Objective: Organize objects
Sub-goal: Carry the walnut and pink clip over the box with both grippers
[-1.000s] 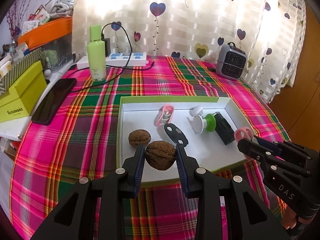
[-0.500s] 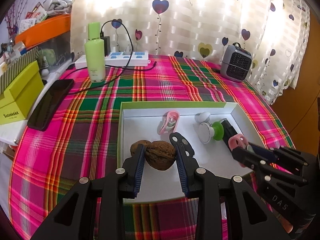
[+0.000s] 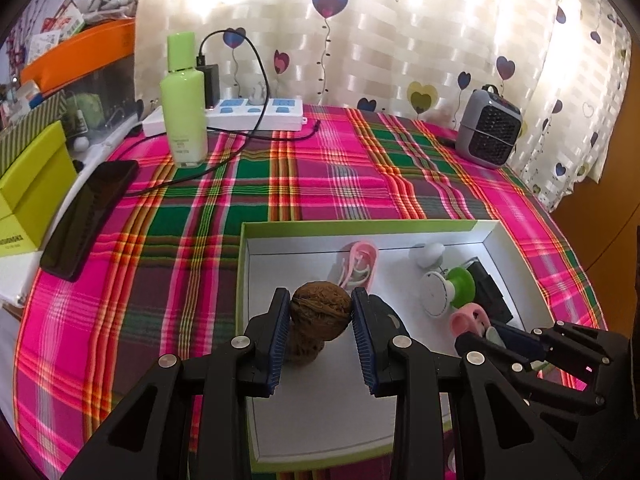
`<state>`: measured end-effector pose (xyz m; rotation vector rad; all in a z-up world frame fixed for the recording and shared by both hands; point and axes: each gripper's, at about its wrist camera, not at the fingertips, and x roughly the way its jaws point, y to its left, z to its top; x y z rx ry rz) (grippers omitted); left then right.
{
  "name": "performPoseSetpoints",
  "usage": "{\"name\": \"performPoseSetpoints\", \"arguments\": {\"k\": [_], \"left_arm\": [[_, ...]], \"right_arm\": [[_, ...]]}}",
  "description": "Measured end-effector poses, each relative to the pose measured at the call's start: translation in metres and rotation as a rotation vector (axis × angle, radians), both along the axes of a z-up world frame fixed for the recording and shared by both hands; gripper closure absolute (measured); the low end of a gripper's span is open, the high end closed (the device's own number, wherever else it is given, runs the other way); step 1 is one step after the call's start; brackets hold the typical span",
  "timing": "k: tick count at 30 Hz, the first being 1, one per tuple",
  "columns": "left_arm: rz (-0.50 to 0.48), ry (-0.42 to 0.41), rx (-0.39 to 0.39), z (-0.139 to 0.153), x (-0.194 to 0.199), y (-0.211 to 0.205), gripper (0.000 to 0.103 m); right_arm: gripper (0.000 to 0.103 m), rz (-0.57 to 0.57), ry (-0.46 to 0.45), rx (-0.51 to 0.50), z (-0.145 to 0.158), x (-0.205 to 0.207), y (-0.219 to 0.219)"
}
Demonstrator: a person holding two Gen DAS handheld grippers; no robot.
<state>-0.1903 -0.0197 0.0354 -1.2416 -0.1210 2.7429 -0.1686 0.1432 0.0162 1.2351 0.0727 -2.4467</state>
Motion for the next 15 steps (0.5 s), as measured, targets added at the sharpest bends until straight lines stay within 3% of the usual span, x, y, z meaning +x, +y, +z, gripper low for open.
{"name": "performPoseSetpoints", "arguments": {"k": [15], "left_arm": [[0.02, -0.031, -0.007, -0.011, -0.029, -0.001, 0.074]], "right_arm": [[0.085, 0.014, -0.014, 0.005, -0.006, -0.009, -0.007]]}}
